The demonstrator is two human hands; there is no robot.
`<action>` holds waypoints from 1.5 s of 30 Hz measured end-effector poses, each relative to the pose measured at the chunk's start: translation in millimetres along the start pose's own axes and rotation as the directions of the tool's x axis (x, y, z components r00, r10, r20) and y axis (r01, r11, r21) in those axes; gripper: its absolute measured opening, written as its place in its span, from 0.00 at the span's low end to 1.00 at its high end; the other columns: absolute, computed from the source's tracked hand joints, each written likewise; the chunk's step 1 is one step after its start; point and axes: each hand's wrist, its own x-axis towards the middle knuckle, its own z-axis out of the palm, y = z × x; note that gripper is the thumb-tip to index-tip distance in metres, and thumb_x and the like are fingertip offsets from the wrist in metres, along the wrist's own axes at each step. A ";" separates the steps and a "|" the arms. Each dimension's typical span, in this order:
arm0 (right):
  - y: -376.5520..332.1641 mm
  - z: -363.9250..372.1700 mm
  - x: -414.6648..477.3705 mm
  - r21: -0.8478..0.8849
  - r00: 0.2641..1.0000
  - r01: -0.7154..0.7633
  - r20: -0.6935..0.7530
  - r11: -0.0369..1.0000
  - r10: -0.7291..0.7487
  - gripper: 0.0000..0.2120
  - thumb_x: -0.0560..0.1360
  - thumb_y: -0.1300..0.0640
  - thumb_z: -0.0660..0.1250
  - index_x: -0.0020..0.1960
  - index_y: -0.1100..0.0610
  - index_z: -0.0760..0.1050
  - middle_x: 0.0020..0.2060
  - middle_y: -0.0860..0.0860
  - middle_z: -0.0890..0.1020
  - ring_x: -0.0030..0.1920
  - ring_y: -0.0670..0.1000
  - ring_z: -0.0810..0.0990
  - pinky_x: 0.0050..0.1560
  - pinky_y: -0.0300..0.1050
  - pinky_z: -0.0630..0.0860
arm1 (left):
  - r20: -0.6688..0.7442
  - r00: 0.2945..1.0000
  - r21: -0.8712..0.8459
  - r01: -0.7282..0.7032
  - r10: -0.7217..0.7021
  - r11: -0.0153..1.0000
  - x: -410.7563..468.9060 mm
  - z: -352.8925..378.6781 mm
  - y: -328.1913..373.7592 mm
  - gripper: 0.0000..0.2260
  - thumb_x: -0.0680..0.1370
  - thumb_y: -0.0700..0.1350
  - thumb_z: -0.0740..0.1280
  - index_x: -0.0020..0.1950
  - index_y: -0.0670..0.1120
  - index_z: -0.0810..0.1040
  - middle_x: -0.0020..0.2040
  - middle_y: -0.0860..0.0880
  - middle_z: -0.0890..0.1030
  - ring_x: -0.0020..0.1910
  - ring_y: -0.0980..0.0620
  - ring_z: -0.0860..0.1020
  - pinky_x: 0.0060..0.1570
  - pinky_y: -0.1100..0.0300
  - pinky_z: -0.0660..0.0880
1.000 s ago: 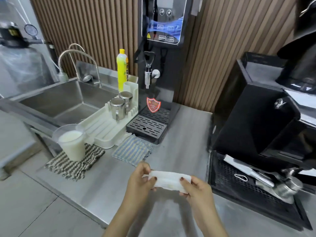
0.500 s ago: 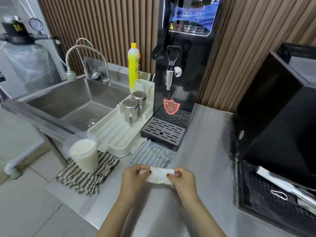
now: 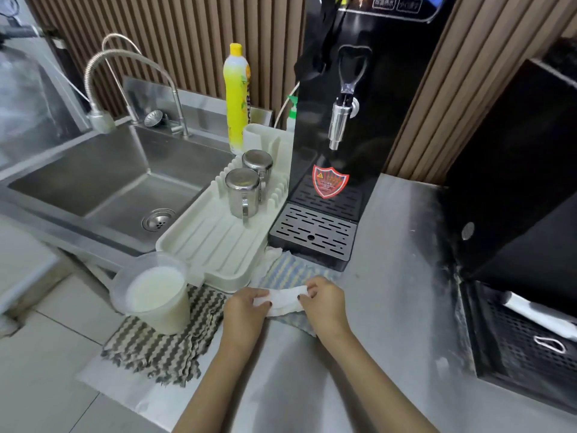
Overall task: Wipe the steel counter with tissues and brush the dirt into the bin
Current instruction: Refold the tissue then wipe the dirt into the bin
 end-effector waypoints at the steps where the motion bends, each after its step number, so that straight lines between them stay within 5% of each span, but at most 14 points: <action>1: 0.3 0.8 0.5 -0.004 1.000 -0.001 -0.002 1.000 0.001 0.11 0.72 0.67 0.63 0.53 0.60 0.76 0.41 0.49 0.75 0.43 0.48 0.73 0.43 0.34 0.67 | 0.002 1.000 -0.009 0.006 -0.006 1.000 0.4 -1.3 -1.6 0.09 0.70 0.34 0.70 0.50 0.40 0.82 0.44 0.46 0.81 0.43 0.52 0.75 0.41 0.69 0.64; 8: 3.1 1.9 -0.9 0.025 0.999 -0.030 -0.021 0.999 0.031 0.11 0.71 0.68 0.63 0.52 0.60 0.77 0.36 0.46 0.73 0.43 0.49 0.74 0.43 0.35 0.69 | 0.019 0.999 -0.069 0.026 -0.025 0.997 4.7 -4.8 -4.4 0.07 0.71 0.34 0.70 0.47 0.40 0.83 0.47 0.43 0.83 0.45 0.51 0.77 0.48 0.64 0.69; 10: 3.8 2.2 -1.7 -0.065 0.999 0.006 -0.038 0.998 -0.009 0.11 0.72 0.67 0.63 0.54 0.60 0.75 0.42 0.49 0.75 0.46 0.51 0.75 0.45 0.37 0.70 | 0.020 0.999 -0.067 0.035 -0.034 0.997 6.3 -4.4 -3.8 0.07 0.71 0.34 0.70 0.48 0.39 0.82 0.47 0.43 0.83 0.47 0.50 0.78 0.49 0.64 0.69; 12: 2.0 2.6 -4.2 -0.304 0.981 0.160 -0.057 0.939 -0.186 0.12 0.72 0.67 0.64 0.55 0.60 0.75 0.50 0.53 0.75 0.49 0.54 0.76 0.46 0.43 0.73 | 0.024 0.999 -0.058 0.041 -0.040 0.997 7.1 -3.5 -3.8 0.08 0.71 0.34 0.69 0.49 0.39 0.82 0.48 0.43 0.82 0.46 0.51 0.77 0.48 0.65 0.68; 15: 1.9 9.2 -11.5 -0.477 0.859 0.460 0.025 0.749 -0.512 0.13 0.60 0.64 0.71 0.44 0.59 0.79 0.41 0.52 0.80 0.39 0.54 0.80 0.35 0.42 0.76 | 0.039 0.999 -0.022 0.028 -0.028 0.999 7.8 -2.8 -5.3 0.09 0.71 0.34 0.69 0.50 0.38 0.82 0.48 0.42 0.83 0.48 0.49 0.78 0.47 0.66 0.67; 17: 4.1 18.3 -17.5 -0.520 0.807 0.544 0.108 0.659 -0.581 0.16 0.57 0.59 0.72 0.45 0.54 0.80 0.41 0.47 0.83 0.41 0.49 0.82 0.43 0.39 0.77 | 0.036 0.999 -0.015 0.023 -0.023 1.000 8.3 -3.7 -7.2 0.09 0.71 0.34 0.69 0.50 0.38 0.82 0.48 0.42 0.83 0.50 0.47 0.79 0.48 0.66 0.68; 20: 13.0 33.3 -26.4 -0.522 0.802 0.582 0.240 0.624 -0.547 0.22 0.57 0.61 0.63 0.50 0.52 0.81 0.48 0.46 0.84 0.50 0.46 0.83 0.62 0.44 0.71 | 0.022 1.000 -0.003 0.014 -0.014 1.000 8.6 -5.7 -8.6 0.09 0.71 0.34 0.69 0.50 0.38 0.82 0.49 0.42 0.83 0.49 0.47 0.79 0.48 0.66 0.68; 24: 13.2 32.3 -30.4 -0.546 0.830 0.556 0.332 0.627 -0.448 0.26 0.62 0.57 0.51 0.51 0.51 0.82 0.51 0.44 0.84 0.53 0.42 0.81 0.58 0.47 0.73 | 0.021 1.000 -0.020 0.013 -0.013 1.000 8.0 -5.7 -8.5 0.08 0.71 0.33 0.69 0.50 0.37 0.82 0.49 0.41 0.83 0.47 0.50 0.77 0.46 0.71 0.66; 30: 15.8 30.7 -30.1 -0.558 0.844 0.536 0.341 0.633 -0.415 0.25 0.63 0.53 0.54 0.53 0.54 0.81 0.54 0.47 0.83 0.55 0.46 0.81 0.61 0.48 0.67 | 0.026 1.000 -0.028 0.009 -0.008 1.000 8.0 -6.8 -10.6 0.09 0.72 0.32 0.68 0.50 0.37 0.81 0.49 0.41 0.83 0.44 0.54 0.75 0.44 0.71 0.65; 35: 18.0 32.5 -32.4 -0.573 0.877 0.481 0.301 0.664 -0.375 0.26 0.64 0.51 0.52 0.53 0.54 0.82 0.54 0.47 0.83 0.55 0.44 0.81 0.57 0.46 0.75 | 0.021 1.000 -0.025 0.009 -0.008 1.000 7.7 -6.2 -10.1 0.08 0.71 0.32 0.69 0.50 0.38 0.82 0.48 0.42 0.83 0.44 0.54 0.76 0.43 0.71 0.66; 45: 20.8 29.7 -38.6 -0.602 0.920 0.393 0.253 0.696 -0.300 0.25 0.66 0.49 0.53 0.51 0.54 0.83 0.52 0.48 0.84 0.54 0.45 0.82 0.55 0.47 0.77 | 0.009 1.000 -0.023 0.008 -0.008 1.000 6.4 -5.8 -9.6 0.08 0.71 0.32 0.69 0.49 0.38 0.82 0.47 0.43 0.83 0.42 0.54 0.76 0.44 0.68 0.67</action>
